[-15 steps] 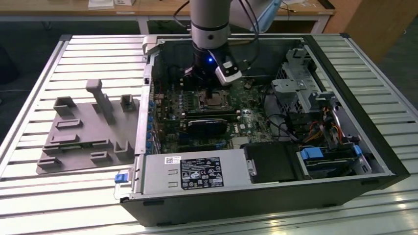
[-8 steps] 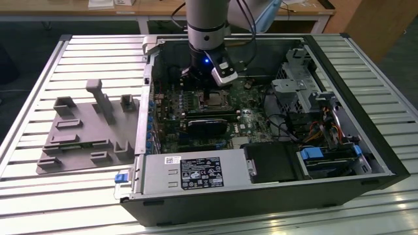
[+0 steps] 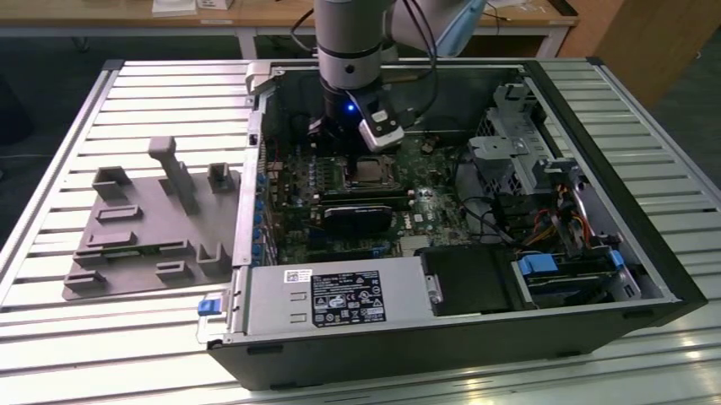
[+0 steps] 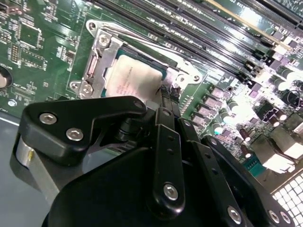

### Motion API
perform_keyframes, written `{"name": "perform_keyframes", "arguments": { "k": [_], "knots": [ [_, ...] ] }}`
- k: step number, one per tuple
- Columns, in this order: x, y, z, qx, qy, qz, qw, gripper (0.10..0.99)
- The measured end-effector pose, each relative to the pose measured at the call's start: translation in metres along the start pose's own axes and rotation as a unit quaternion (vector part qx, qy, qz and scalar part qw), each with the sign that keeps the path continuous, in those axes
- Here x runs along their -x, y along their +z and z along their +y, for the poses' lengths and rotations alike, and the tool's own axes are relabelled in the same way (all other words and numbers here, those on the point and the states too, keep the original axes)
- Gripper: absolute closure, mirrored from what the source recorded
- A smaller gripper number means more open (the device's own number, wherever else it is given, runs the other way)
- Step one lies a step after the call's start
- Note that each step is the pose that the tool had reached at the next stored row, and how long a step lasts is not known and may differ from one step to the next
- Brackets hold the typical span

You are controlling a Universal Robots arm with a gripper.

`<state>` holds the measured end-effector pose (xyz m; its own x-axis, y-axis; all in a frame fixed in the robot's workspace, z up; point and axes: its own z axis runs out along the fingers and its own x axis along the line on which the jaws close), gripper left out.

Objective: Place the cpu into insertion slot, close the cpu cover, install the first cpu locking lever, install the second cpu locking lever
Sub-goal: 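Close the cpu cover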

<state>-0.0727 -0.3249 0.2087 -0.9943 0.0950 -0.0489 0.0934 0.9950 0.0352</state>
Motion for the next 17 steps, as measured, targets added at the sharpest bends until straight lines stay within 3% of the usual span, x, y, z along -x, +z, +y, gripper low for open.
{"name": "perform_keyframes", "arguments": {
  "k": [17],
  "knots": [
    [-0.0049, 0.0095, -0.0007, -0.0001, 0.004, -0.0003, 1.0, 0.98]
  ]
}}
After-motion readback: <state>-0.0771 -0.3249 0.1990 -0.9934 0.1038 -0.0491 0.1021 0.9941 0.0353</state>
